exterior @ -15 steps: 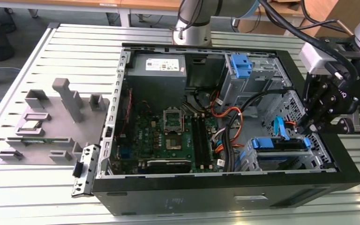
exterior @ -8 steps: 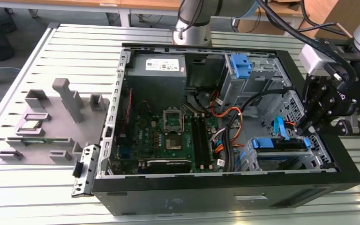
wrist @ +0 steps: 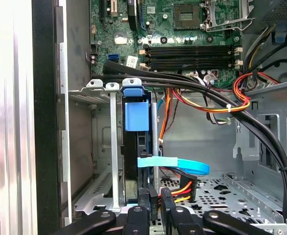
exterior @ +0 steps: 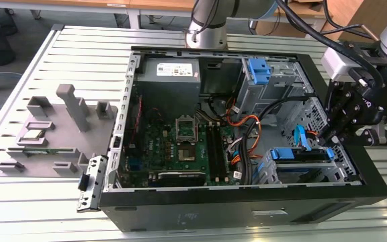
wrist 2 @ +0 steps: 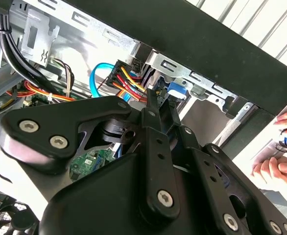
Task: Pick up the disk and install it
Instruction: 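Insert the second disk wire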
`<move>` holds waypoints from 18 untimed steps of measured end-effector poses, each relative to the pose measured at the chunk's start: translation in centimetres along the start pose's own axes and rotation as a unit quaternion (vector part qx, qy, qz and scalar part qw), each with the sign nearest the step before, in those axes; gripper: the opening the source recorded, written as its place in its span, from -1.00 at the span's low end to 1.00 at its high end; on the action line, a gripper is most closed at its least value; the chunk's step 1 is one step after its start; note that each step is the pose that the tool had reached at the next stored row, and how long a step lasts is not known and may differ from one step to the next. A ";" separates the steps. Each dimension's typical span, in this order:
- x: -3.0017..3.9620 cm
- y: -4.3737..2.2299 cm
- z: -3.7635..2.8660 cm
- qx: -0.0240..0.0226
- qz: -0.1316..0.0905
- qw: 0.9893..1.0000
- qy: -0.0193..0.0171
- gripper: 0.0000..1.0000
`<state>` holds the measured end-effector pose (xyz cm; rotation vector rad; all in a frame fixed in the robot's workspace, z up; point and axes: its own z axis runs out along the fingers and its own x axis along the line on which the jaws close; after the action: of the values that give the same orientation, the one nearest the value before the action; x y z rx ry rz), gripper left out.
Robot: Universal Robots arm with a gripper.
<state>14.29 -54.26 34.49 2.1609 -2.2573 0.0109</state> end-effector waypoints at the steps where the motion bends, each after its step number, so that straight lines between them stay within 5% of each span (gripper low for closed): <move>1: 0.00 0.00 0.00 0.000 0.000 1.000 0.000 -0.52; 18: -0.01 0.10 0.00 0.001 0.000 1.000 0.001 -0.67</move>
<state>14.20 -54.24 34.49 2.1611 -2.2575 0.0139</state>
